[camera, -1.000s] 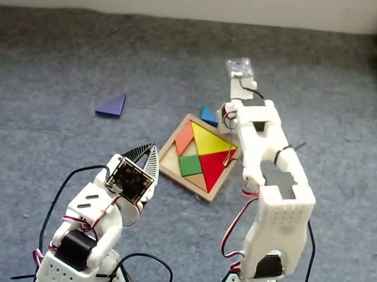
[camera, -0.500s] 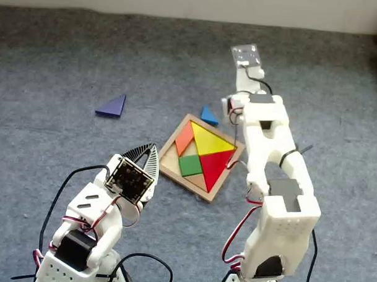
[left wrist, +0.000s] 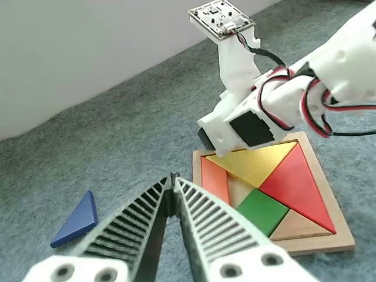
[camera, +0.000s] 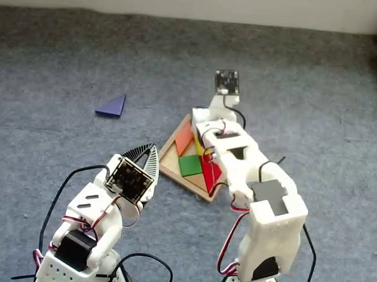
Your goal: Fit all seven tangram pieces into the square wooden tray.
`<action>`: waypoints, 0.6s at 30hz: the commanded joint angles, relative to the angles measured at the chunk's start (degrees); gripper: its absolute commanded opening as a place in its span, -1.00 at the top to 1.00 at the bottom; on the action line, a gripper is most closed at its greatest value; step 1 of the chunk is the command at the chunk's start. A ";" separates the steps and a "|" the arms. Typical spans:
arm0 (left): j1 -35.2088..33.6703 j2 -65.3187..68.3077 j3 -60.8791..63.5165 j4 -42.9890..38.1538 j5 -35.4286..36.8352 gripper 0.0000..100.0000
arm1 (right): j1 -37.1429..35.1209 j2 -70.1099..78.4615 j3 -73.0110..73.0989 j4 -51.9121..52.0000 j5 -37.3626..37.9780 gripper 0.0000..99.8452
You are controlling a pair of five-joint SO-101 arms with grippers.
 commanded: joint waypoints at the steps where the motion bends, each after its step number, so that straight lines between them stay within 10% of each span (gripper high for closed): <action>1: 0.40 -1.80 -2.77 0.00 -0.53 0.99 | 1.54 2.77 -1.10 -0.13 -0.35 0.99; 18: 0.66 -1.80 -2.42 -0.18 -0.53 0.99 | 11.30 -6.55 4.70 16.22 14.77 0.99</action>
